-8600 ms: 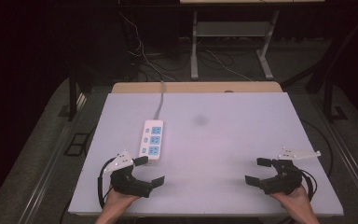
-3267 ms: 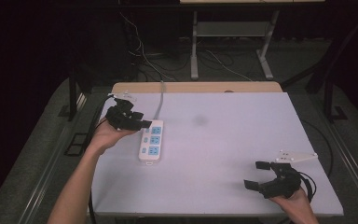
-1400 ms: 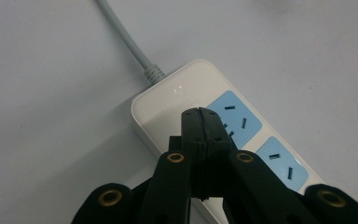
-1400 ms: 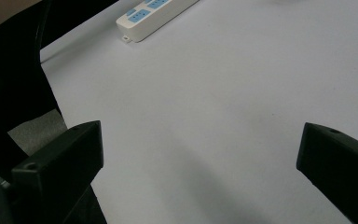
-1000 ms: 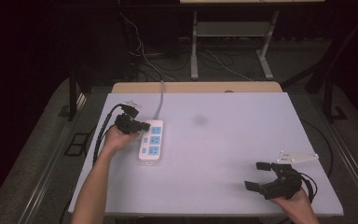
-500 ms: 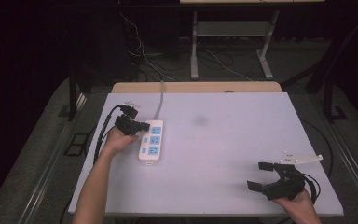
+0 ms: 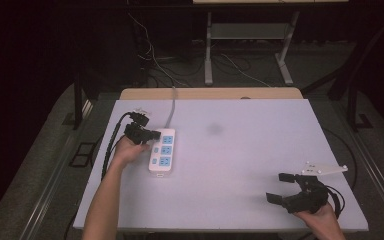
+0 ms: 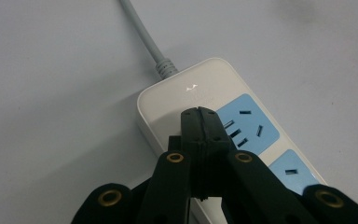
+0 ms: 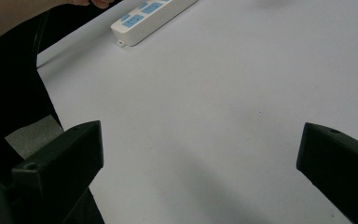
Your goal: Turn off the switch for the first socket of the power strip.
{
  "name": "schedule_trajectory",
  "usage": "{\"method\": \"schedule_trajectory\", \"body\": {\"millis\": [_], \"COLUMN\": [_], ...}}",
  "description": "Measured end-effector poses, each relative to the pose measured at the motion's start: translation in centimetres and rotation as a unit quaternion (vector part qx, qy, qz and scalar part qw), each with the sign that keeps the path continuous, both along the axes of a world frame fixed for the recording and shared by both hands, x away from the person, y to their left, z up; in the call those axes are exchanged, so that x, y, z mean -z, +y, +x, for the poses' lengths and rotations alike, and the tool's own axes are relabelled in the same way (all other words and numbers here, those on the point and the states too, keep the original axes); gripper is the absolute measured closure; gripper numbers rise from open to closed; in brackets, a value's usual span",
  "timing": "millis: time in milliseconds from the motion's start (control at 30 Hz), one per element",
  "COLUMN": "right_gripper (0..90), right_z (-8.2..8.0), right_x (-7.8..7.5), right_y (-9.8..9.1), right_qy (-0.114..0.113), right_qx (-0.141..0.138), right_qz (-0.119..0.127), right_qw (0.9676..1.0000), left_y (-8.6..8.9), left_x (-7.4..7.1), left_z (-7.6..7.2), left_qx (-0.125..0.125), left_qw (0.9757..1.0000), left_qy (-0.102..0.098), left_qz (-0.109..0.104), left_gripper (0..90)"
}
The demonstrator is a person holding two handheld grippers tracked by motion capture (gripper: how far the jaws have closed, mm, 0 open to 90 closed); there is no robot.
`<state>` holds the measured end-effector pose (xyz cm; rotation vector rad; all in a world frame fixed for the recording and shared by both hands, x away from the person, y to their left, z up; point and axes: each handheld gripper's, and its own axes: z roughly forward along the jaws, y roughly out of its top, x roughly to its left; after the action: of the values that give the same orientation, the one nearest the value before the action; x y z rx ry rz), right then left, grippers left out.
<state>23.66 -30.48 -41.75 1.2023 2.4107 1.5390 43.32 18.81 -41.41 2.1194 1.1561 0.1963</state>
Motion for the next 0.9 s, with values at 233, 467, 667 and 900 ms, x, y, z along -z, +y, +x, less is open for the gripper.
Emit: {"method": "schedule_trajectory", "body": {"millis": [233, 467, 667, 900], "right_gripper": [0.2, 0.2, 0.2, 0.2], "right_z": [0.2, 0.1, 0.1, 0.0], "right_x": [0.1, 0.1, 0.0, 0.0], "right_y": [-0.1, 0.0, -0.1, -0.1], "right_qy": [0.001, 0.0, 0.0, -0.001], "right_qx": [0.003, 0.004, 0.006, 0.006], "right_qz": [0.001, 0.002, 0.002, 0.003], "right_qw": [1.0, 1.0, 1.0, 1.0], "left_y": [0.0, 0.0, 0.4, 0.8], "left_x": [-1.7, -3.4, -4.2, -5.4], "left_z": [-0.2, -0.4, -1.0, -1.8], "left_qx": [0.014, 0.011, 0.006, -0.006], "left_qw": [0.9995, 0.9993, 0.9992, 0.9988], "left_qy": [-0.014, -0.033, -0.038, -0.048], "left_qz": [-0.026, -0.013, -0.007, -0.012], "left_gripper": [89.5, 89.5, 89.5, 89.4]}}
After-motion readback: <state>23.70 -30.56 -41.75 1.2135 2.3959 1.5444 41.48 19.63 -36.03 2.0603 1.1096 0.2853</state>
